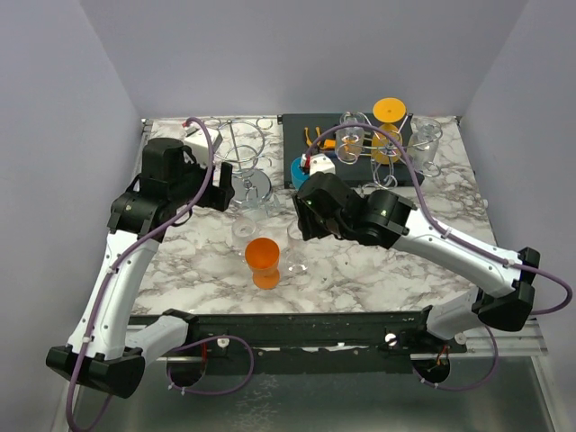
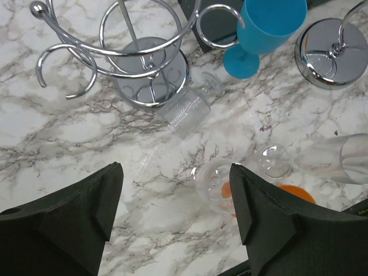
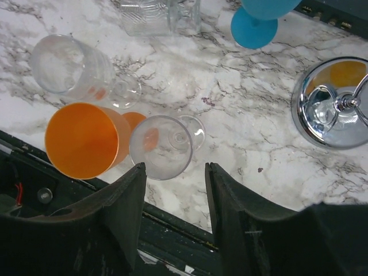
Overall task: Place the wine glass upside down on the wine glass rack
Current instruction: Pick up the wine glass at the center of the board.
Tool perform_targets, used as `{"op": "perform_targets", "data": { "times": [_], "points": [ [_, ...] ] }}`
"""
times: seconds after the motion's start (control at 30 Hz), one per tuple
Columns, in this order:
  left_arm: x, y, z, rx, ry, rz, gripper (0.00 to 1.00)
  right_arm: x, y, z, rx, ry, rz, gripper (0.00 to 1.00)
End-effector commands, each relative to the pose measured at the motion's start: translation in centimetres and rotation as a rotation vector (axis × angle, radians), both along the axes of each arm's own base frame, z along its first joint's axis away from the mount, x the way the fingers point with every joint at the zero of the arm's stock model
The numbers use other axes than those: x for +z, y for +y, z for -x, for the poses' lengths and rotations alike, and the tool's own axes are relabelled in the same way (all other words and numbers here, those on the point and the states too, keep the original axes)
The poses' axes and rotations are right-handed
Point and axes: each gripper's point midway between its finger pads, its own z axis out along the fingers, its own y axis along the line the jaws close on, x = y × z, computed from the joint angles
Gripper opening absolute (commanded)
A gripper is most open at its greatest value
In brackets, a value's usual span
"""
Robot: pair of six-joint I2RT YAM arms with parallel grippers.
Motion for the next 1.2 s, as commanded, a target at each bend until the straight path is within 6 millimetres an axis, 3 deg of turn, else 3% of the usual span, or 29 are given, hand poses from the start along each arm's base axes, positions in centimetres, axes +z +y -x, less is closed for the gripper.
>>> {"op": "perform_targets", "data": {
  "times": [0.0,0.13,0.23,0.57,0.8,1.17],
  "points": [
    [-0.9,-0.6,0.9,-0.063,0.02,0.004,0.79,-2.5,-0.6,-0.6,-0.058,0.004,0.065,0.51],
    [-0.8,-0.9,1.0,-0.074,0.022,0.014,0.75,-4.0,-0.1,-1.1,-0.065,0.011,0.111,0.51],
    [-0.8,-0.6,1.1,-0.072,0.011,0.001,0.75,-3.8,0.2,-1.7,-0.059,-0.015,0.117,0.51],
    [0.1,-1.1,1.6,-0.111,0.042,0.001,0.76,-1.0,1.0,-3.2,-0.005,-0.063,0.097,0.51],
    [0.4,-1.8,1.9,-0.132,0.083,0.034,0.7,1.3,1.8,-3.2,0.023,-0.105,0.018,0.54],
    [1.4,-1.9,1.3,-0.147,0.087,0.016,0.64,6.6,5.1,-3.8,0.124,-0.172,-0.085,0.63]
  ]
}}
